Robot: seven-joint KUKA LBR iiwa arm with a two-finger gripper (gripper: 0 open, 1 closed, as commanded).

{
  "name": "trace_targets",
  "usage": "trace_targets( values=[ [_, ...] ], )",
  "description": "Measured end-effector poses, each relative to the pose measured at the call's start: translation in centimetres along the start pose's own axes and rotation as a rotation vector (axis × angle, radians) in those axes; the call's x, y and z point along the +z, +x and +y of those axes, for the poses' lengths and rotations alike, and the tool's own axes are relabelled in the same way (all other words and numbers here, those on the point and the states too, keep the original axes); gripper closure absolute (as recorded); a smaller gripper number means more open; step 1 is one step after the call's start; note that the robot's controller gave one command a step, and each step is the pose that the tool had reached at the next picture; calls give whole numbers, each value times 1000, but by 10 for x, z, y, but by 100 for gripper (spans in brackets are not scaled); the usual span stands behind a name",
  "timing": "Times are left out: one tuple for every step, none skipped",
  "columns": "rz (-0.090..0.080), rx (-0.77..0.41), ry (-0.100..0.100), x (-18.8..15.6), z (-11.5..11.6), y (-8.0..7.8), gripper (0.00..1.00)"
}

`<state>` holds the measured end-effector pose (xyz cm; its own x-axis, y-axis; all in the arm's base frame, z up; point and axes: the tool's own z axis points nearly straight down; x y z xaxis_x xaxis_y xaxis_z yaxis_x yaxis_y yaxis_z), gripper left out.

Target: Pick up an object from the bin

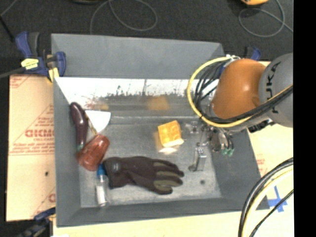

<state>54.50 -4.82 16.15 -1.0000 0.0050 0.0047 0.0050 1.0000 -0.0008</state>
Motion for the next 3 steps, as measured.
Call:
trace_targets(
  values=[
    [-8,-1,0,-4,0,-2,0],
    [-16,13,1,34,21,-11,0],
    [-10,-70,1,91,34,28,100]
  ],
)
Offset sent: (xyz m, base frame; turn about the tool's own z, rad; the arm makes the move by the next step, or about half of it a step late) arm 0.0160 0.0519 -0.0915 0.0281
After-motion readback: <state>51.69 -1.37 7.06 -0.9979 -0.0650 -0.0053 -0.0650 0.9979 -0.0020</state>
